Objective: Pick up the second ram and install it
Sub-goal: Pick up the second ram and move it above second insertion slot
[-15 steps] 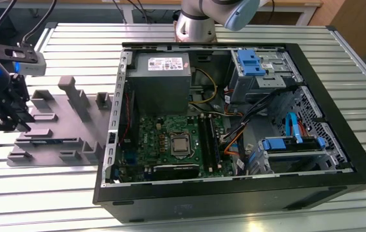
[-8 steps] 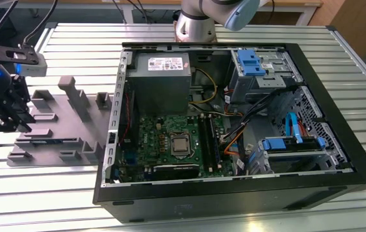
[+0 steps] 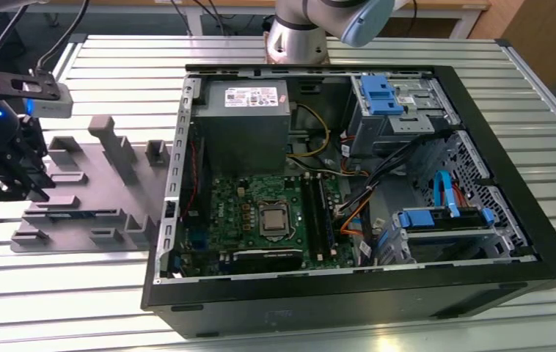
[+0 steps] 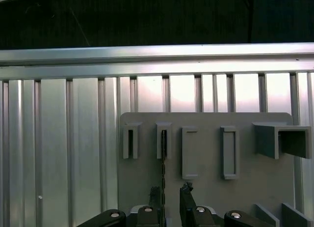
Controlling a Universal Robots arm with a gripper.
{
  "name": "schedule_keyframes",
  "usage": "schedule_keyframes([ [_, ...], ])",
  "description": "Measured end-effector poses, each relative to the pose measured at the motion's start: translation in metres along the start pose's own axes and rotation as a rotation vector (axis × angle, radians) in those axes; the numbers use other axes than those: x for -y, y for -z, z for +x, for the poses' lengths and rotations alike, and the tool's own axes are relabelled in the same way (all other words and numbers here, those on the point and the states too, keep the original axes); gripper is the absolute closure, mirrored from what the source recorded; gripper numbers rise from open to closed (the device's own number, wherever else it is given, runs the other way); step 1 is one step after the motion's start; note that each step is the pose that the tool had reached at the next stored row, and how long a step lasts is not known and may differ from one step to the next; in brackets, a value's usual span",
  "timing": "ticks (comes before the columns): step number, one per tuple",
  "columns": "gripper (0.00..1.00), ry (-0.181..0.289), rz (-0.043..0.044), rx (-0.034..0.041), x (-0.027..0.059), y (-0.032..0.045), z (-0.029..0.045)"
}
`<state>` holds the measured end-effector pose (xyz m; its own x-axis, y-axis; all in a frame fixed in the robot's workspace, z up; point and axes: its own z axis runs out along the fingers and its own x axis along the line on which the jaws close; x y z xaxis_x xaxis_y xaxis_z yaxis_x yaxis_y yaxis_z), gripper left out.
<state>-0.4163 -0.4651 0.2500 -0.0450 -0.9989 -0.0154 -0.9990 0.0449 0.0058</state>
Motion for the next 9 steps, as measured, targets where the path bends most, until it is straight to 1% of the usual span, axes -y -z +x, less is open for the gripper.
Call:
schedule_keyframes([
  [7, 0.70, 0.000, 0.0001, 0.0000, 0.0000, -0.0002, 0.0000],
  [9, 0.70, 0.000, 0.0006, 0.0004, 0.0000, -0.0013, 0.0000],
])
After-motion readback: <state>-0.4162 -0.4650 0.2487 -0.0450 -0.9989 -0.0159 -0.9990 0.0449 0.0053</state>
